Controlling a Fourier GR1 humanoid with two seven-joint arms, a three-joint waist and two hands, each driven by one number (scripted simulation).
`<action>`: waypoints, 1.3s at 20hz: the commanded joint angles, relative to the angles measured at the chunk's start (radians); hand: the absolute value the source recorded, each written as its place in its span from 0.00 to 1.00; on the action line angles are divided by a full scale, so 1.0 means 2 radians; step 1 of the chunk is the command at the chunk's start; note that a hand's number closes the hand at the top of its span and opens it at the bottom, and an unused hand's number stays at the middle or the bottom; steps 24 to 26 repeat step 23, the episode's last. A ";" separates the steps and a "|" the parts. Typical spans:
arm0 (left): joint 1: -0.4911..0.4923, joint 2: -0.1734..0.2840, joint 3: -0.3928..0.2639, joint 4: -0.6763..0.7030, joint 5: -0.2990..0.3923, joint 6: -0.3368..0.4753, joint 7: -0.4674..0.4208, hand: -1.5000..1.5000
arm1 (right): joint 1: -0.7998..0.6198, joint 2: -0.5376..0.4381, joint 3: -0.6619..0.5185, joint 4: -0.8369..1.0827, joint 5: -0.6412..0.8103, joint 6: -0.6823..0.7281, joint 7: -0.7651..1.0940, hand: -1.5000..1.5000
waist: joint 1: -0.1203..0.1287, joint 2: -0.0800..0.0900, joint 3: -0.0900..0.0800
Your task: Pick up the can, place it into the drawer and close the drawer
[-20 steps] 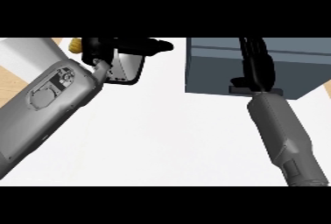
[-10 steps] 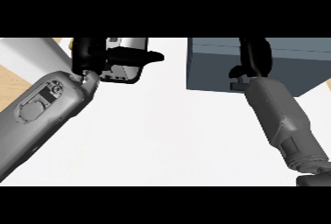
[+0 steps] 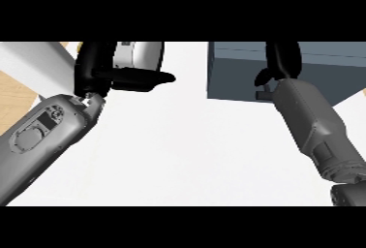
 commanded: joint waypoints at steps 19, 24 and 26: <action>0.050 0.012 0.021 -0.032 -0.013 -0.001 0.002 0.00 | -0.057 0.061 -0.209 -0.033 -0.263 0.118 -0.184 0.00 | -0.013 -0.004 0.002; 0.089 0.017 0.027 -0.059 -0.019 0.000 -0.007 0.00 | -0.076 0.063 -0.215 -0.033 -0.274 0.120 -0.174 0.00 | -0.016 -0.007 0.001; 0.089 0.017 0.027 -0.059 -0.019 0.000 -0.007 0.00 | -0.076 0.063 -0.215 -0.033 -0.274 0.120 -0.174 0.00 | -0.016 -0.007 0.001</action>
